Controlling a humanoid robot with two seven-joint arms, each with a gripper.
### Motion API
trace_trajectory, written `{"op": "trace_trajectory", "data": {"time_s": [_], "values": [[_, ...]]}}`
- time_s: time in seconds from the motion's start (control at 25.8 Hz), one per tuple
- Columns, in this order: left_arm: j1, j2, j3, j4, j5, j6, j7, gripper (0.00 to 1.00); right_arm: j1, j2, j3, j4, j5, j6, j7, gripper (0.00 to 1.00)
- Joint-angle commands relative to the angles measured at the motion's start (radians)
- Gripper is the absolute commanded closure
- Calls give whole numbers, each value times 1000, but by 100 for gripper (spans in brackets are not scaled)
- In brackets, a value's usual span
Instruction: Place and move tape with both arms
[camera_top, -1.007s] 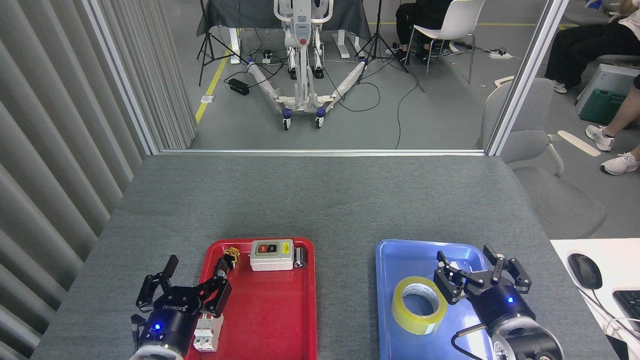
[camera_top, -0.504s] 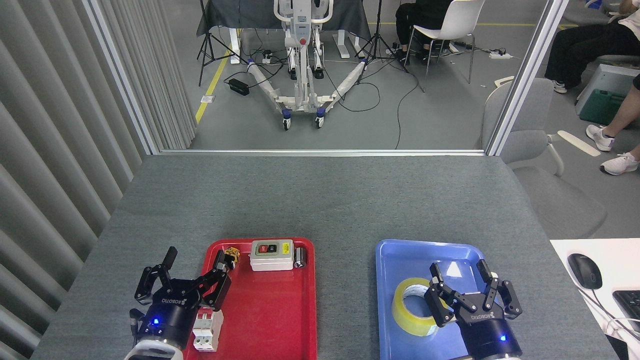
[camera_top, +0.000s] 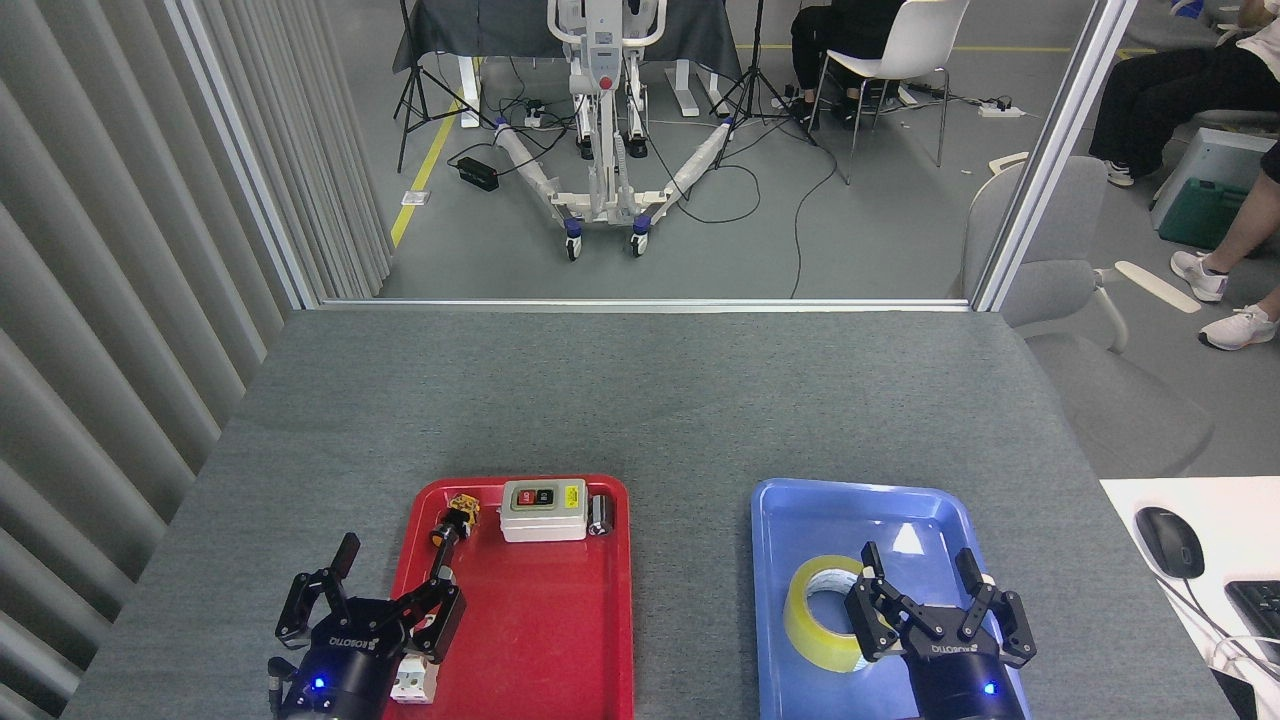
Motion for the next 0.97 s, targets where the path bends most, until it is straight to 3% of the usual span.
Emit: {"op": "trace_trajectory", "data": {"time_s": [0.0, 0.93], "values": [[10, 9, -6, -1, -1, -30, 0, 1, 0, -2, 1, 2, 6, -7, -1, 0], [-79, 6, -5, 60, 0, -40, -11, 1, 20, 10, 1, -7, 7, -45, 2, 0]]}}
